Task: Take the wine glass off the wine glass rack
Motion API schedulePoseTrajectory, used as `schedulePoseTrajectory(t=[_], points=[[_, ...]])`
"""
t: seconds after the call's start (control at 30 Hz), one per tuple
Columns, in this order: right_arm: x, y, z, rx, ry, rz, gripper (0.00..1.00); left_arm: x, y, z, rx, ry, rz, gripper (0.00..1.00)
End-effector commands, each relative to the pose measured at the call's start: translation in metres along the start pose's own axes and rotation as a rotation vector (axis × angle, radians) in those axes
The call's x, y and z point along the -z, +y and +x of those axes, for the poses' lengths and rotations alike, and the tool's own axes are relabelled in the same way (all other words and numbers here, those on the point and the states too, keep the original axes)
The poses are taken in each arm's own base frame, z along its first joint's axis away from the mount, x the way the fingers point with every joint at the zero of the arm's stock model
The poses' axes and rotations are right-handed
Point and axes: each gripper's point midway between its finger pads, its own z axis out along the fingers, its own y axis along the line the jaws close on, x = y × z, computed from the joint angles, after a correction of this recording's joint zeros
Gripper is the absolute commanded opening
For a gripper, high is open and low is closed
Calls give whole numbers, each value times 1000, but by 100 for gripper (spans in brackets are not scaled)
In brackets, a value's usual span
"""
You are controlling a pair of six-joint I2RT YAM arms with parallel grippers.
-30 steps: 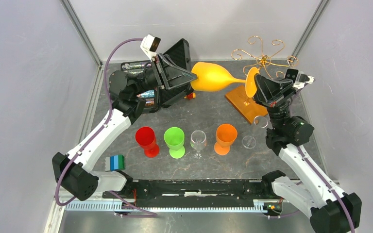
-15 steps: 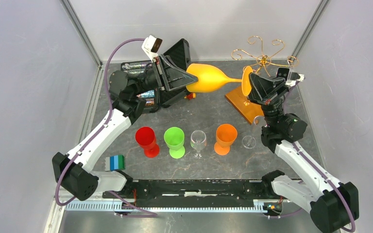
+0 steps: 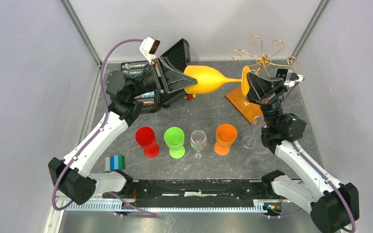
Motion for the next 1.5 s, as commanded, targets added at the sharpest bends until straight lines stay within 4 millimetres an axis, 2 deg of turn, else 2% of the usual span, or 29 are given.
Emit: schedulePoseTrajectory(t=[0.0, 0.2, 0.23, 0.3, 0.37, 0.4, 0.57, 0.67, 0.77, 0.9, 1.0, 1.1, 1.2, 1.3, 1.37, 1.47], points=[[6, -41, -5, 56, -13, 133, 0, 2, -52, 1, -156, 12, 107, 2], [13, -47, -14, 54, -71, 161, 0, 3, -54, 2, -174, 16, 108, 2], [14, -48, -15, 54, -81, 164, 0, 3, -54, 2, -177, 19, 109, 5], [15, -51, -19, 52, -103, 185, 0, 3, -54, 3, -181, 28, 112, 28], [17, -55, -22, 53, -122, 209, 0, 3, -54, 4, -185, 32, 113, 37], [19, -58, -23, 51, -130, 221, 0, 3, -53, 4, -187, 33, 112, 37], [26, -69, -29, 37, -169, 266, 0, 3, -49, 5, -197, 35, 103, 21], [28, -73, -31, 32, -180, 284, 0, 3, -47, 6, -206, 34, 98, 2], [29, -76, -31, 30, -176, 292, 1, 4, -46, 5, -217, 30, 90, 2], [31, -79, -31, 40, -174, 297, 15, 4, -39, 3, -241, 16, 53, 2], [30, -81, -30, 65, -167, 302, 34, 4, -31, 0, -271, -1, -6, 2], [29, -88, -29, 117, -149, 345, 52, 8, -9, -9, -330, -34, -140, 2], [27, -101, -30, 227, -116, 425, 67, 30, 36, -27, -482, -47, -449, 2], [33, -124, -32, 338, -73, 551, 76, 82, 82, -56, -611, -97, -867, 2], [40, -132, -33, 376, -54, 591, 76, 119, 100, -66, -659, -104, -1090, 2], [42, -130, -33, 447, -33, 584, 77, 166, 115, -65, -682, -65, -1338, 2]])
